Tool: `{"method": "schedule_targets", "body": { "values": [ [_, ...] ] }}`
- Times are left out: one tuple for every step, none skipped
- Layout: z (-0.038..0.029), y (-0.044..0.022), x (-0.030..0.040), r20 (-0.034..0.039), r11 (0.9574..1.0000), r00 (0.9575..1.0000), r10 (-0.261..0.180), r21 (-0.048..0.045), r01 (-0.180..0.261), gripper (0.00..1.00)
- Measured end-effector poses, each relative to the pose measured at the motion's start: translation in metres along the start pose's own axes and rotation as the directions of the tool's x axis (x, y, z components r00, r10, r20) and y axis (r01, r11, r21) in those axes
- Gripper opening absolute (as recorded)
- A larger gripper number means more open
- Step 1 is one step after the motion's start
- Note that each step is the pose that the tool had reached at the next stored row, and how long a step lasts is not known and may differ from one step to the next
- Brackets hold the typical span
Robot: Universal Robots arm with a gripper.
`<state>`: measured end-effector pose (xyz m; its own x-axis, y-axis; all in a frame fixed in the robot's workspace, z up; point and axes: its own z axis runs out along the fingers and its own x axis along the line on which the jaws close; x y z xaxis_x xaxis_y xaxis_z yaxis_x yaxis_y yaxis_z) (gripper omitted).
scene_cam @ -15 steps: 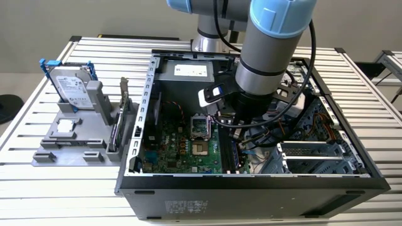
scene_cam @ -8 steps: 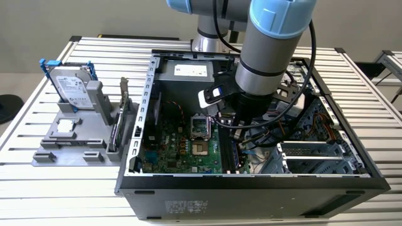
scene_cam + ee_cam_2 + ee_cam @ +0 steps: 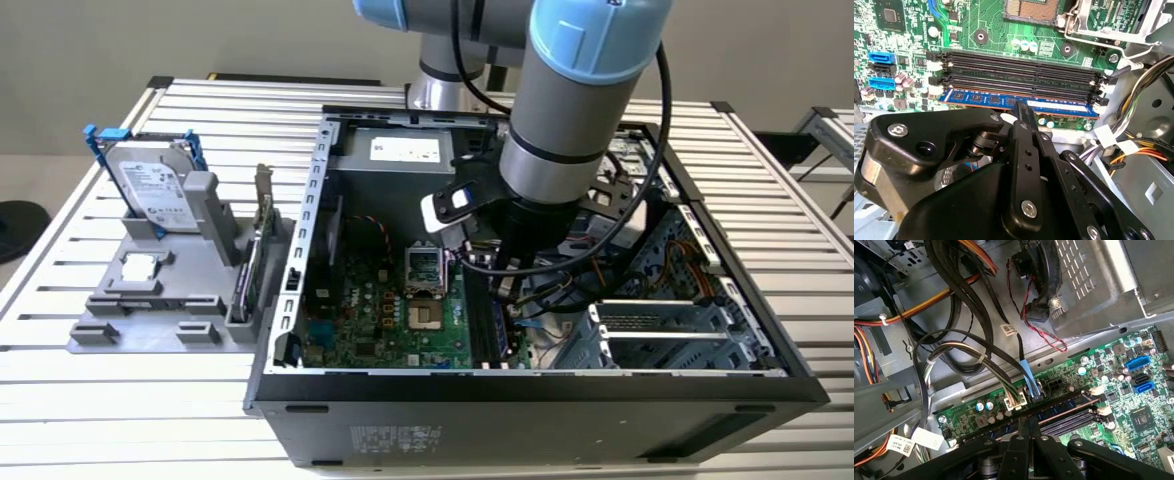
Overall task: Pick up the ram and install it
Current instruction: 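Press down the ram until it locks into place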
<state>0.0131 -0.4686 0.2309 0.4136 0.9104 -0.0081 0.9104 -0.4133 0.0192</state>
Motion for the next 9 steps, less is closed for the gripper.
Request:
{"method": "schedule_targets", "body": {
  "values": [
    [0.0002,0.0,0.0,0.0,1.0,1.0,-0.003,0.0,0.003,0.0],
    [0.0002,0.0,0.0,0.0001,1.0,1.0,-0.006,-0.0001,0.006,0.0],
    [0.0003,0.0,0.0,0.0,1.0,1.0,-0.009,-0.0001,0.009,0.0],
    [0.0004,0.0,0.0,-0.0001,0.9999,0.9999,-0.012,-0.0001,0.012,0.0],
    [0.0005,0.0,0.0,-0.0002,0.9999,0.9999,-0.015,-0.0001,0.015,0.0],
    [0.0006,0.0,0.0,-0.0003,0.9998,0.9998,-0.018,-0.0001,0.018,0.0],
    [0.0007,0.0,0.0,-0.0002,0.9998,0.9998,-0.021,-0.0002,0.021,0.0],
    [0.0008,0.0,0.0,-0.0004,0.9997,0.9997,-0.024,-0.0002,0.024,0.0],
    [0.0009,0.0,0.0,-0.0005,0.9996,0.9996,-0.026,-0.0002,0.026,0.0]
  ]
}}
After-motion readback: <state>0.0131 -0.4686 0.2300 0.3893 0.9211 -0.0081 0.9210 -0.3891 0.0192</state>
